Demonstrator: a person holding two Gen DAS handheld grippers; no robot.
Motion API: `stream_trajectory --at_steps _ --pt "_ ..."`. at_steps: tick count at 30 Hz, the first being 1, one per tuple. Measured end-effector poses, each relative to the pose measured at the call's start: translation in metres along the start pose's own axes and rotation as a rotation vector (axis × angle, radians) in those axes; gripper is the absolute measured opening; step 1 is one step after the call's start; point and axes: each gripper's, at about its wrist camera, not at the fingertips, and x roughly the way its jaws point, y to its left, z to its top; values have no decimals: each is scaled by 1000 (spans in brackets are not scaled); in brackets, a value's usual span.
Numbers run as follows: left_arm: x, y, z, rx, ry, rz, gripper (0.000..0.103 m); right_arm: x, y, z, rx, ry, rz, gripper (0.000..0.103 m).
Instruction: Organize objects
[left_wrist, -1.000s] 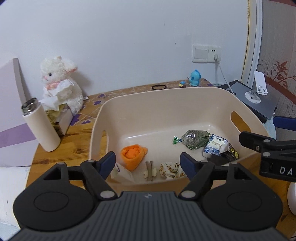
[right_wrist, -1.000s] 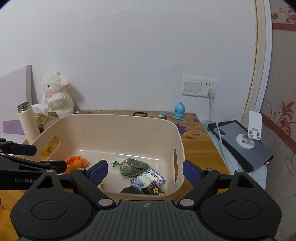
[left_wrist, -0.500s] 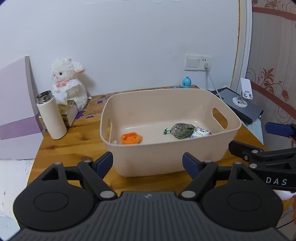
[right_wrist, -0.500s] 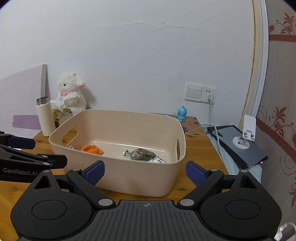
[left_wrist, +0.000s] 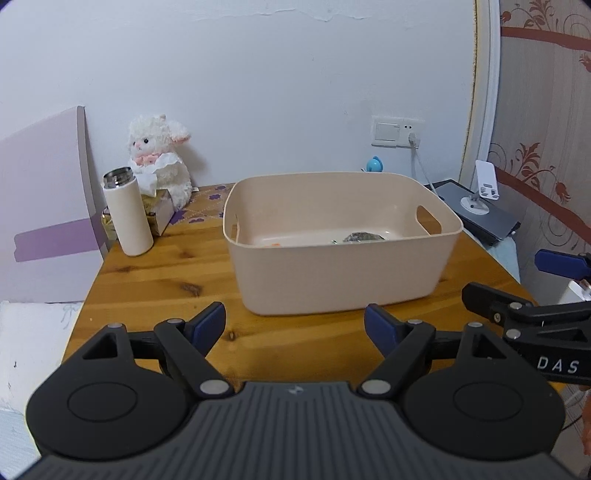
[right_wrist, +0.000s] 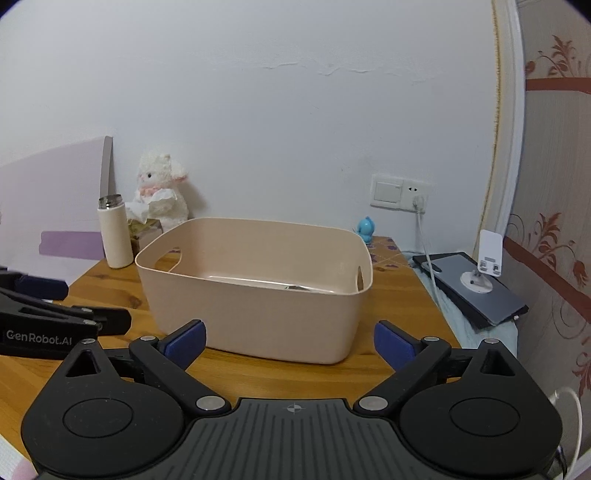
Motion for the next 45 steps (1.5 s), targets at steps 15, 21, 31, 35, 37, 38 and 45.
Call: stream_trajectory --at_steps 15,21,31,35,37,38,45 --pt "-37 -7 -24 -10 -41 -37 83 -39 8 -13 16 -27 49 100" --pt "-51 -6 -29 -17 -55 -46 83 -50 8 -16 29 -39 63 102" --pt "-62 -7 -39 -8 -57 -35 83 -62 12 -26 35 -31 66 102" --pt "-65 -6 -42 -14 -49 -43 83 -65 15 -29 24 -35 58 102" --pt "-65 -6 -44 -13 -44 -46 83 -65 14 -31 28 -33 61 102" --pt "-65 -6 -44 -10 -43 -45 83 -66 14 -32 30 -32 62 102" --pt "-67 -9 -45 -1 -43 -39 83 -67 14 -35 29 -30 61 102"
